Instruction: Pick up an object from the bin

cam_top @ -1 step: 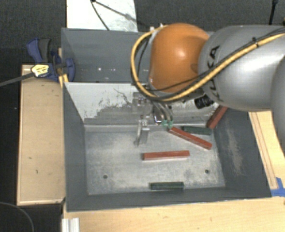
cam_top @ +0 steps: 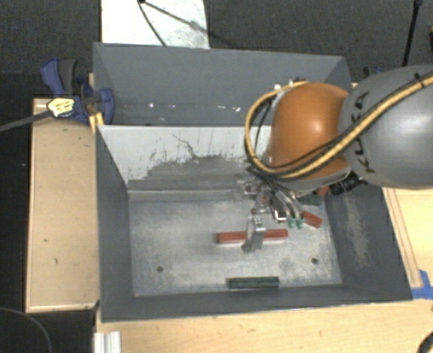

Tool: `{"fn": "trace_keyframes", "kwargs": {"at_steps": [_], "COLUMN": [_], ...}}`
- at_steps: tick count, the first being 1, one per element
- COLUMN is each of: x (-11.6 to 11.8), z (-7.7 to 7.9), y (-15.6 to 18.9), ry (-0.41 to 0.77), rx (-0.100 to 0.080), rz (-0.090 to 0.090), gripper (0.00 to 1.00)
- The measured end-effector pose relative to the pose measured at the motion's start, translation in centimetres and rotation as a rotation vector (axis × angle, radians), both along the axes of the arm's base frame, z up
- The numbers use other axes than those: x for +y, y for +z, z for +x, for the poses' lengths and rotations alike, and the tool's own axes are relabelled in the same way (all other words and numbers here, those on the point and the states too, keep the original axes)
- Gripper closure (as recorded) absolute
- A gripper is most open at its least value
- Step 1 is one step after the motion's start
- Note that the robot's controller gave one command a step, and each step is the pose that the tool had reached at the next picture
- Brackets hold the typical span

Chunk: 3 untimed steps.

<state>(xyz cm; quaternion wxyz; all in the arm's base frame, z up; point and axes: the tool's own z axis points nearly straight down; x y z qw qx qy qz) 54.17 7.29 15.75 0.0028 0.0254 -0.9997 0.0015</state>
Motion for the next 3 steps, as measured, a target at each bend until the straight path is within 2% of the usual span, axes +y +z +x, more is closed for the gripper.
{"fn": "trace_keyframes", "kwargs": {"at_steps": [1,2,3], "x": [-1.2,-1.0,1.1], "z": [1.2,1.3,0.6], "y": [-9.2,-8.7,4.3], "ry": [0.028,0.025,0.329], "rx": [-0.001,-0.008,-0.014], "rz": [0.003,0.004,0.004], "gripper": [0.0,1.0,1.0]}}
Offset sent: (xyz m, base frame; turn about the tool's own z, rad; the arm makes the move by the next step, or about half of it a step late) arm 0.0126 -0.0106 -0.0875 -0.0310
